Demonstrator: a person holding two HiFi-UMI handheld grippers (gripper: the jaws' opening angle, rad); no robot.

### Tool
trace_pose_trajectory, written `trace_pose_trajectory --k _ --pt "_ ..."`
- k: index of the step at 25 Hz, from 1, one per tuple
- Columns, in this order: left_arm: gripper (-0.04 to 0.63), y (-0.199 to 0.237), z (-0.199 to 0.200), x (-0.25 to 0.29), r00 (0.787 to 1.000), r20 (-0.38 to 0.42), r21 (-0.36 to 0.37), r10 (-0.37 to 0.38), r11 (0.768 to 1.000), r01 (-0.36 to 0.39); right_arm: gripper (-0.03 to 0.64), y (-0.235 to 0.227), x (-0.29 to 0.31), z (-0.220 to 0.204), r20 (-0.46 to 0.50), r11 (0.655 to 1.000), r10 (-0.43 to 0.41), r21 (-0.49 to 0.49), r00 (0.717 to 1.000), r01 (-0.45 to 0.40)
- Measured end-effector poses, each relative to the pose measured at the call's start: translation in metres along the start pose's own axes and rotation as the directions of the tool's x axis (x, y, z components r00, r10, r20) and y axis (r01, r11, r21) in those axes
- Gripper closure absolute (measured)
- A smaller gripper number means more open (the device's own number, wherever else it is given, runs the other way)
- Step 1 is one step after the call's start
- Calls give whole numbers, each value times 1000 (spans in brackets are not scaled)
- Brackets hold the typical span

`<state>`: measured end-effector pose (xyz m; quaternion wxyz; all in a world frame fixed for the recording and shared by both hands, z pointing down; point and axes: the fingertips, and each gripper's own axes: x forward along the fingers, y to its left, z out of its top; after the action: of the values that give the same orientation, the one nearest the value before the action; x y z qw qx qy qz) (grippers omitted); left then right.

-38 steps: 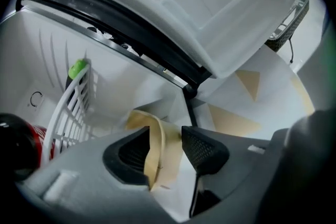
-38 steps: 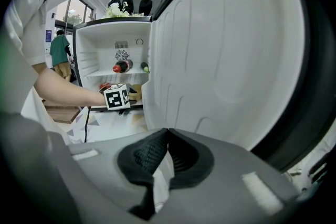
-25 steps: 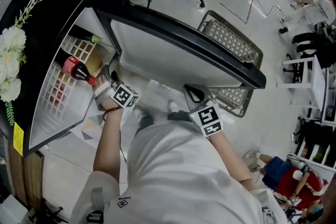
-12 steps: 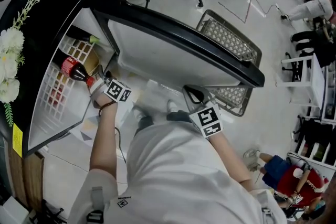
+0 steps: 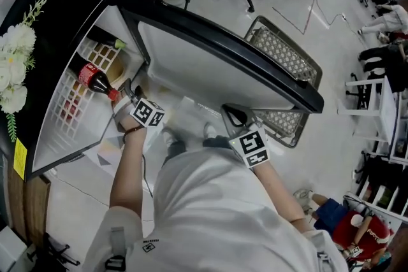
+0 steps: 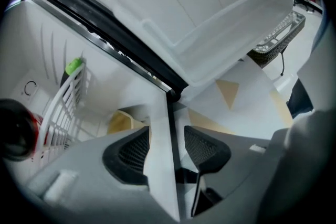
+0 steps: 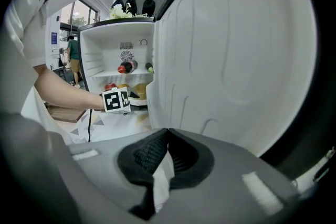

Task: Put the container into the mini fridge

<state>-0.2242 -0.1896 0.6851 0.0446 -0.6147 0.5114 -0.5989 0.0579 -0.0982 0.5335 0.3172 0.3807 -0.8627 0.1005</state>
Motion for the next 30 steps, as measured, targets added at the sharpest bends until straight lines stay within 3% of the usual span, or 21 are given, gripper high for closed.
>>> trace_pose_trajectory --k 1,4,5,8,11,19,26,28,30 --pt "388 0 2 -7 1000 13 -9 1 1000 -1 614 2 2 2 3 1000 13 -7 1000 -13" --pt "560 -2 6 -27 998 55 -57 -17 998 20 614 7 6 11 17 998 56 -30 998 -56" --pt "581 -4 6 -34 997 66 -88 -36 995 41 614 9 8 14 23 997 70 -39 997 -69" --pt "588 -5 4 -57 991 102 -209 -81 973 101 614 15 13 24 41 991 119 -74 992 -116" --pt "588 4 0 -83 988 141 -324 -71 939 114 614 23 20 36 60 978 183 -114 981 -175" --pt "588 25 -19 -154 982 186 -574 -5 811 113 614 58 22 76 118 923 352 -205 929 -324" --pt "588 33 -27 -218 967 242 -731 78 670 129 614 94 15 100 138 853 489 -284 861 -439" --pt "588 35 -28 -235 962 251 -747 107 654 122 614 104 10 107 146 830 524 -307 839 -465" --pt "588 36 -30 -251 960 248 -749 132 655 103 614 113 5 114 155 807 558 -330 815 -489"
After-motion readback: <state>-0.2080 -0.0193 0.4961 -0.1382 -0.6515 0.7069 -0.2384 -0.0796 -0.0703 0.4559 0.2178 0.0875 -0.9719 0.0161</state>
